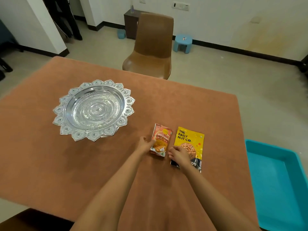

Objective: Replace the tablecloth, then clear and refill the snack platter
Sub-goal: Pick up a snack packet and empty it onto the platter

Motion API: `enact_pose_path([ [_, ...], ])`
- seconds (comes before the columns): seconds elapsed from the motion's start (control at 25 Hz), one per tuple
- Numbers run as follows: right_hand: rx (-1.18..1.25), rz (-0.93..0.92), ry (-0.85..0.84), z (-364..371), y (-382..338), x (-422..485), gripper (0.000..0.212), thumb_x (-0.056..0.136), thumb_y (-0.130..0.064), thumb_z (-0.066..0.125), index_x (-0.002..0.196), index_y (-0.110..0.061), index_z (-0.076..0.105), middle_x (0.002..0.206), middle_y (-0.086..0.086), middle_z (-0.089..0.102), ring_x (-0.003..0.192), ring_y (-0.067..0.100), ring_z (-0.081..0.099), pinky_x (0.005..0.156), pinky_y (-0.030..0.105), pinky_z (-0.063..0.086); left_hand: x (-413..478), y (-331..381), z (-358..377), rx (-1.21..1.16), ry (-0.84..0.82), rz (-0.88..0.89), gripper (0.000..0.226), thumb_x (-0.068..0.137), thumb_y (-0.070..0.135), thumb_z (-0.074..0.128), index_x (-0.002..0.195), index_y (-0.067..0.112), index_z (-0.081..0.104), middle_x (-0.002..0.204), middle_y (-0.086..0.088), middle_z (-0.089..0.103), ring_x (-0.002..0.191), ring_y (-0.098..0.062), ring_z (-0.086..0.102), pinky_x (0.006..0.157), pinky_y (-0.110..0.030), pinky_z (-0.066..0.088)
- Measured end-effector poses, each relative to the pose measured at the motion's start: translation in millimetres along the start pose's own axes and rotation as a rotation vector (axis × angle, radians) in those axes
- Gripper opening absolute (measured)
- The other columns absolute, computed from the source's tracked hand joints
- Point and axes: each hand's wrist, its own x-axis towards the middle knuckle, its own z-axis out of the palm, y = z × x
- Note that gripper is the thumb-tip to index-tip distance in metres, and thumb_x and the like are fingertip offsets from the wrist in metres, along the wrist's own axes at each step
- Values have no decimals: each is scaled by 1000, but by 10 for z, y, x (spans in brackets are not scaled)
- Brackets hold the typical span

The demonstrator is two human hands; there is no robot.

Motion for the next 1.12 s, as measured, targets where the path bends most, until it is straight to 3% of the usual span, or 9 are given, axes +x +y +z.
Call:
enact_pose_path([
  [0.16,94,49,-12,132,-49,98,10,93,-14,50,94,-8,59,72,3,59,60,11,53,53,23,43,124,-9,35,45,-48,66,63,82,17,72,136,7,42,127,-15,58,111,-28,59,96,-41,48],
  [0.28,210,115,-22,186,-211,59,15,95,-15,49,83,-10,57,71,3,52,61,11,47,54,23,36,127,5,25,50,-79,155,60,73,15,66,131,11,50,126,-15,61,105,-29,62,92,-44,51],
  [0.36,351,164,-8,198,-397,-64,13,94,-18,53,83,-12,58,71,3,52,62,13,47,55,23,35,-37,126,-40,-20,-133,224,53,79,3,59,131,9,49,126,-14,60,100,-27,61,84,-41,52],
  [0.48,505,68,-61,267,-766,-255,18,95,-18,53,102,-5,61,94,16,67,82,27,64,74,39,53,-336,443,-286,-143,-188,358,48,88,-8,53,131,13,48,120,-7,61,100,-22,61,84,-41,53],
  [0.56,508,-93,-112,463,-1059,-367,26,96,-19,53,116,-3,57,111,21,65,93,31,64,77,42,54,-481,673,-613,-180,-141,462,45,88,-3,54,124,23,51,114,-4,65,99,-20,64,86,-39,53],
  [0.68,412,-305,-230,928,-1492,-565,24,94,-15,57,116,-8,56,110,15,64,93,25,64,82,42,53,-576,876,-1337,-188,40,526,45,88,1,51,116,36,53,102,-10,70,91,-23,68,77,-38,57],
  [0.88,44,-547,-329,1622,-1673,-752,35,93,-12,57,128,-10,51,126,5,56,109,12,55,97,34,47,-352,679,-2491,-148,330,408,43,90,0,45,123,27,48,103,-8,67,90,-23,67,79,-39,55],
  [1.0,-353,-733,-380,1880,-1659,-794,44,97,-15,48,141,-13,41,146,2,43,132,15,40,108,33,35,-91,463,-2786,88,412,285,42,89,6,49,128,21,45,117,-11,63,101,-28,64,88,-47,53],
  [1.12,-598,-860,-497,2066,-1673,-820,48,99,-14,43,146,-9,32,153,10,30,141,22,25,111,30,21,-6,397,-2760,503,566,421,55,90,3,51,141,10,33,144,-17,39,129,-34,42,103,-44,38],
])
